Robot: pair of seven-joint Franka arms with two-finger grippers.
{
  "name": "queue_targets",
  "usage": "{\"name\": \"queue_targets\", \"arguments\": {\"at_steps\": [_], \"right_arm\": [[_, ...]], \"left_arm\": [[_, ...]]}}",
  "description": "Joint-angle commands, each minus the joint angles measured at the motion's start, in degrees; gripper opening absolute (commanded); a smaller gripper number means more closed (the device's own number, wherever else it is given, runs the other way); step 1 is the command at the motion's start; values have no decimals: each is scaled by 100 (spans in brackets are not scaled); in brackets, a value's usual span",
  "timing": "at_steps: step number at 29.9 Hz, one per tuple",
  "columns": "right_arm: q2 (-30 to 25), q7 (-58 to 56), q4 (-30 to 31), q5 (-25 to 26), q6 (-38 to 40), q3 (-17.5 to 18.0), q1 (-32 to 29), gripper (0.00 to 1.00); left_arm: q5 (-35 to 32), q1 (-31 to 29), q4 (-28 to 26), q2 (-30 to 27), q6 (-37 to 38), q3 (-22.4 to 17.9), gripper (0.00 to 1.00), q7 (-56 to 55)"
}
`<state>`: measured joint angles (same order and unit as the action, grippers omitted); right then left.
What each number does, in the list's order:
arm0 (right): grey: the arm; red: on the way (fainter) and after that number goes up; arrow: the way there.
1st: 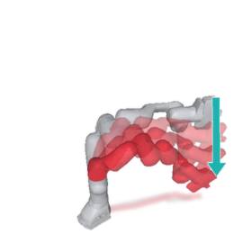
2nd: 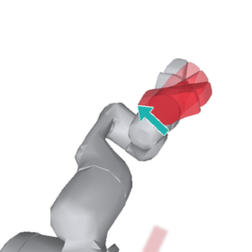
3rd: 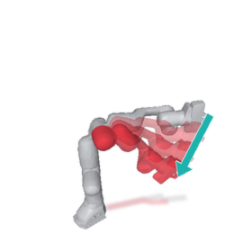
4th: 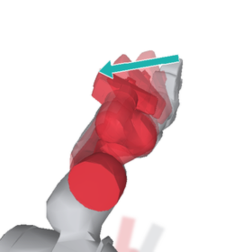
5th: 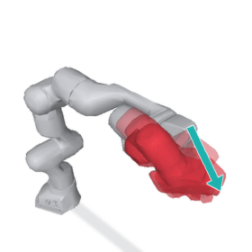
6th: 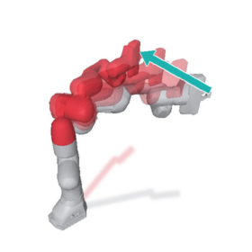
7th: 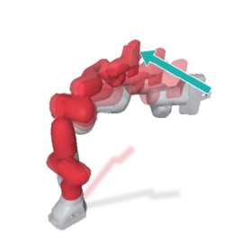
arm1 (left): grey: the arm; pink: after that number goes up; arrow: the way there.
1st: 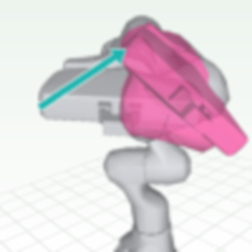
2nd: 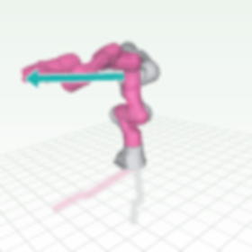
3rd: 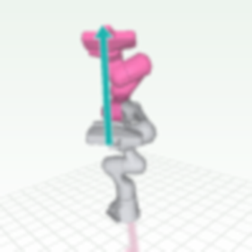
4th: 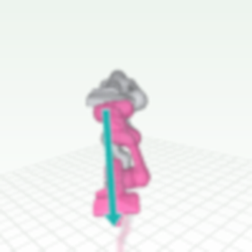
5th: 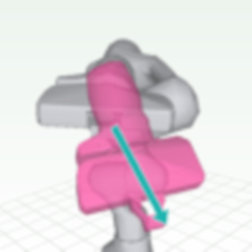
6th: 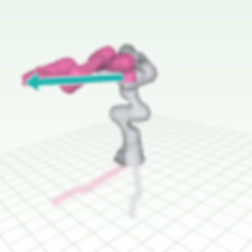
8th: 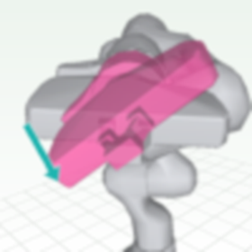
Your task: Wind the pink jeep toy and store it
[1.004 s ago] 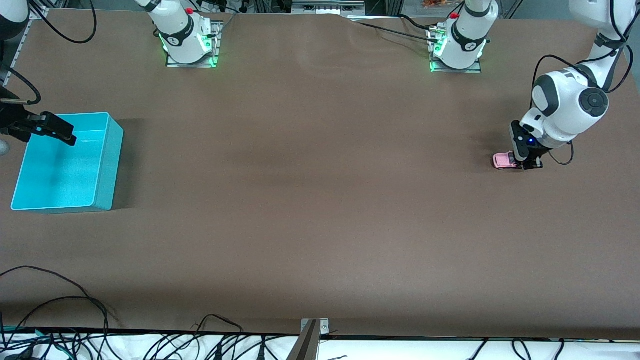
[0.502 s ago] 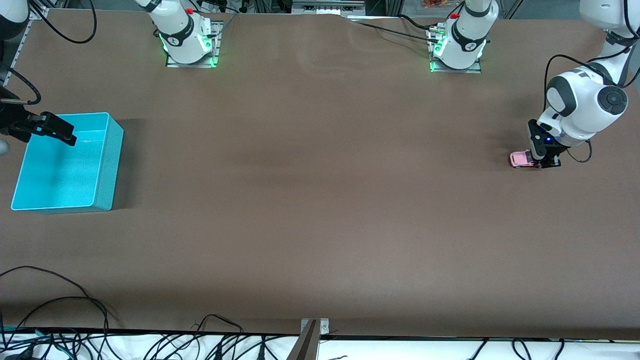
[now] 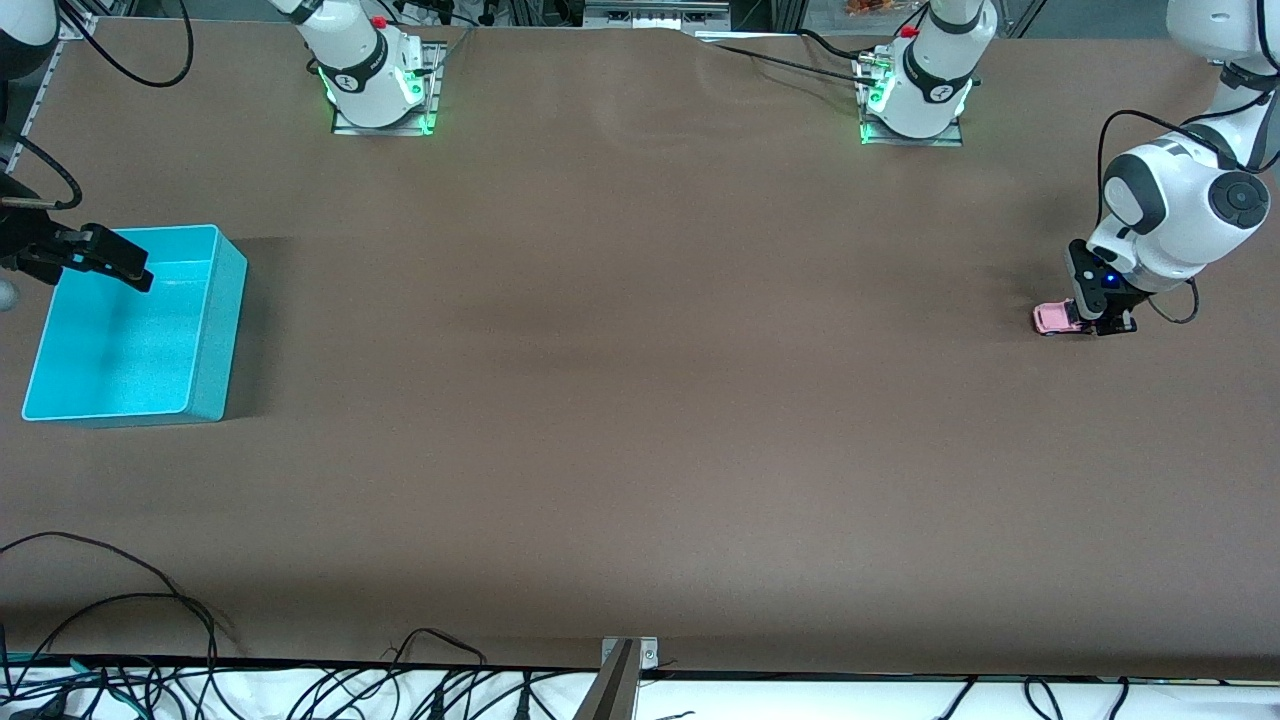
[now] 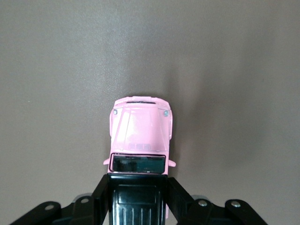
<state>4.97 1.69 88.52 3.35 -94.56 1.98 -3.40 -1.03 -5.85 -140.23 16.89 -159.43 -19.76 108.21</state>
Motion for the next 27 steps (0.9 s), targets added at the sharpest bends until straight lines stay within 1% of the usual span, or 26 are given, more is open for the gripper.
{"name": "queue_targets", "arguments": {"at_steps": [1, 3, 4, 5, 6, 7, 9, 24, 27], "right_arm": [[13, -2, -72, 122, 8, 22, 15, 100], [13, -11, -72, 122, 17, 22, 15, 100], [13, -11, -72, 122, 17, 22, 15, 100], [13, -11, -72, 122, 17, 22, 15, 100], [13, -11, -72, 122, 17, 22, 15, 100], [13, -11, -72, 122, 17, 22, 15, 100], [13, -11, -72, 122, 17, 22, 15, 100], [13, -11, -72, 122, 17, 22, 15, 100], [13, -11, -72, 122, 17, 22, 15, 100]], "left_arm": [[41, 5, 84, 535, -10, -37, 0, 139], [50, 5, 110, 526, -10, -37, 0, 139], [41, 5, 145, 526, -10, -37, 2, 139], [32, 5, 180, 526, -10, -37, 11, 139], [41, 13, 207, 517, -10, -37, 28, 139], [41, 14, 216, 508, -10, -37, 48, 139], [59, 5, 225, 500, -10, -37, 100, 139], [103, 14, 242, 455, 43, -28, 100, 130], [103, 14, 242, 359, 69, -28, 100, 130]]}}
